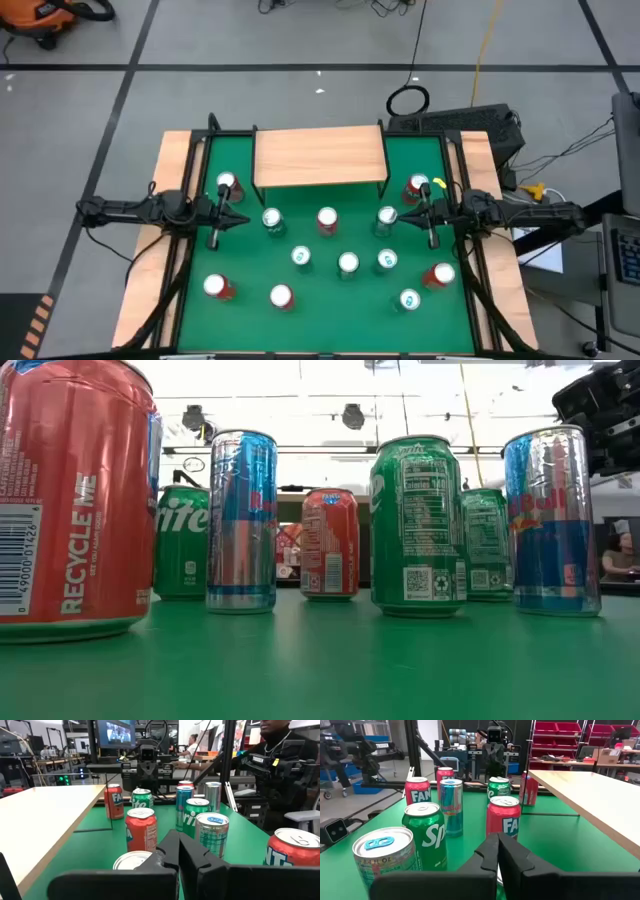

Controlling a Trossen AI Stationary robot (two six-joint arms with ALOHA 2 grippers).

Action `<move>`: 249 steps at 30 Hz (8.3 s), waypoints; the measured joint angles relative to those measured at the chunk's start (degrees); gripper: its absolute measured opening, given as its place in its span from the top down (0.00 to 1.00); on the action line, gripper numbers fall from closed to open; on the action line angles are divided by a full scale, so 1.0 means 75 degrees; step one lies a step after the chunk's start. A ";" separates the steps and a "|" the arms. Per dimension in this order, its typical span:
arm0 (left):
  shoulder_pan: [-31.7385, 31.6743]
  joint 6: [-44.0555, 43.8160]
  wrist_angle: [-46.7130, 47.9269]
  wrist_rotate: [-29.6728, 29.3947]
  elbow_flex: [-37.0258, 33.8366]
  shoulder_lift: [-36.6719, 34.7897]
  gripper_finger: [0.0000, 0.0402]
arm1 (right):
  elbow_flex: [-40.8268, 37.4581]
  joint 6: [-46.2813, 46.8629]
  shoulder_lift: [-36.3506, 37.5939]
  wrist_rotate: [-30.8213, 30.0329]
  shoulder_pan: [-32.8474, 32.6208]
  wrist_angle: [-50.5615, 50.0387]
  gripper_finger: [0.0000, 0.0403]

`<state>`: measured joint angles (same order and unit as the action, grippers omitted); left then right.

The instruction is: Place canned beverage on shelf

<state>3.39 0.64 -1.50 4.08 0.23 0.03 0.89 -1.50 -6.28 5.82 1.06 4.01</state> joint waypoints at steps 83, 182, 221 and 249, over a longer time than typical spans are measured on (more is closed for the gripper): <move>0.0001 0.0000 0.0000 0.0002 0.0001 -0.0001 1.00 | 0.0000 0.0000 -0.0003 -0.0002 0.0000 0.0000 1.00; -0.0001 0.0755 0.4136 -0.1416 0.7659 0.5652 1.00 | 0.5479 0.1260 -0.3027 -0.0805 -0.0009 -0.3410 1.00; -0.0002 -0.1596 0.5987 -0.4094 0.7659 0.6456 0.63 | 0.7073 0.0735 -0.6168 -0.0947 -0.0057 -0.4080 1.00; -0.2008 -0.4035 0.9895 -0.4175 0.7956 0.7298 0.33 | 0.7073 0.0569 -0.6455 -0.0964 -0.0723 -0.3940 1.00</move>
<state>-11.67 -29.62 72.71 -27.23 59.90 54.77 53.93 2.76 -54.70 -1.41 -4.36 -25.54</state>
